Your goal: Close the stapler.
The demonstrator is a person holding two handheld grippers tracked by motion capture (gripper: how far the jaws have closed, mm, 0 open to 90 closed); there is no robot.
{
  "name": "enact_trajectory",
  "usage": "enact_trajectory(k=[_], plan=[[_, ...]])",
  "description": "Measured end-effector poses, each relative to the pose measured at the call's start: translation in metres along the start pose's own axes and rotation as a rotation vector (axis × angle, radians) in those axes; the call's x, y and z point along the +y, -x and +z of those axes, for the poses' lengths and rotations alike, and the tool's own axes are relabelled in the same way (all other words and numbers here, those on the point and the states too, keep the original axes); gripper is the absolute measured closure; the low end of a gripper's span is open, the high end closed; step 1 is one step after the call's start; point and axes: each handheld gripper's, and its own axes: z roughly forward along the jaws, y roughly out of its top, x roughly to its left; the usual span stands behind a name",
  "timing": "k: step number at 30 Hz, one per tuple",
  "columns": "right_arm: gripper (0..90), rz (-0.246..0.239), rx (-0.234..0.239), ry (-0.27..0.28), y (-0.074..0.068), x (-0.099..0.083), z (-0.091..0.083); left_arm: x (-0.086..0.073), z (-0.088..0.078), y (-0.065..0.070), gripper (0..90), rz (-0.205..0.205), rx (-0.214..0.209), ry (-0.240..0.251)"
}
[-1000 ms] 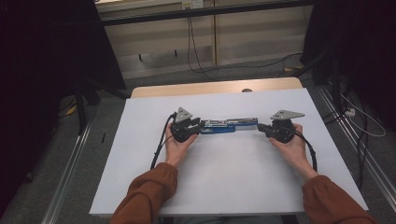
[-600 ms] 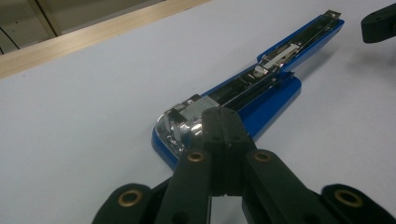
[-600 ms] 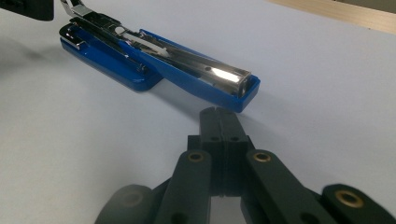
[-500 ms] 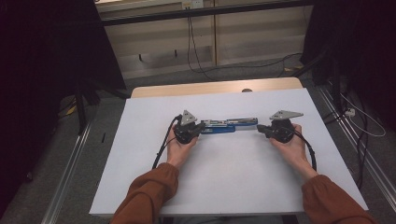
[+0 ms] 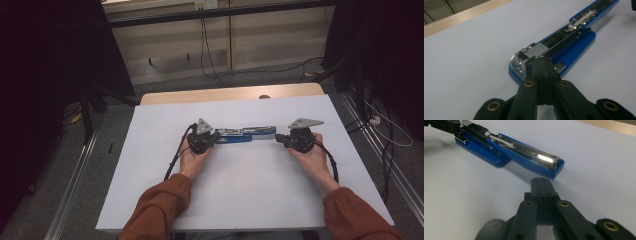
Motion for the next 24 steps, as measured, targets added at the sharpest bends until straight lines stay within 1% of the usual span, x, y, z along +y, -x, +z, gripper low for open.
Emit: enact_trajectory(k=[2, 4, 9, 11, 14, 17, 19, 20, 24], plan=[[90.0, 0.001, 0.002, -0.006, -0.001, 0.000, 0.001, 0.001, 0.000, 0.002, 90.0, 0.009, 0.007, -0.012], [90.0, 0.001, 0.003, -0.013, -0.001, -0.001, 0.002, 0.001, 0.001, 0.003, 90.0, 0.014, 0.014, -0.009], [90.0, 0.005, 0.002, -0.031, -0.001, -0.001, 0.004, 0.001, 0.001, 0.004, 90.0, 0.023, 0.016, -0.005], [90.0, 0.012, -0.004, -0.041, -0.001, -0.001, 0.005, 0.001, 0.001, 0.003, 90.0, 0.005, 0.008, -0.005], [90.0, 0.023, -0.012, -0.060, 0.002, -0.002, 0.006, 0.001, 0.001, 0.003, 90.0, 0.010, 0.012, -0.007], [90.0, 0.028, -0.020, -0.063, 0.004, 0.000, 0.008, 0.000, 0.001, 0.003, 90.0, 0.010, 0.003, -0.004], [90.0, 0.027, -0.023, -0.067, 0.006, 0.002, 0.009, 0.000, 0.002, 0.003, 90.0, -0.002, 0.000, 0.000], [90.0, 0.027, -0.029, -0.071, 0.006, 0.002, 0.010, 0.001, 0.002, 0.003, 90.0, 0.005, 0.001, 0.000], [90.0, 0.033, -0.037, -0.079, 0.008, 0.003, 0.013, 0.001, 0.002, 0.004, 90.0, 0.003, 0.000, 0.000]])
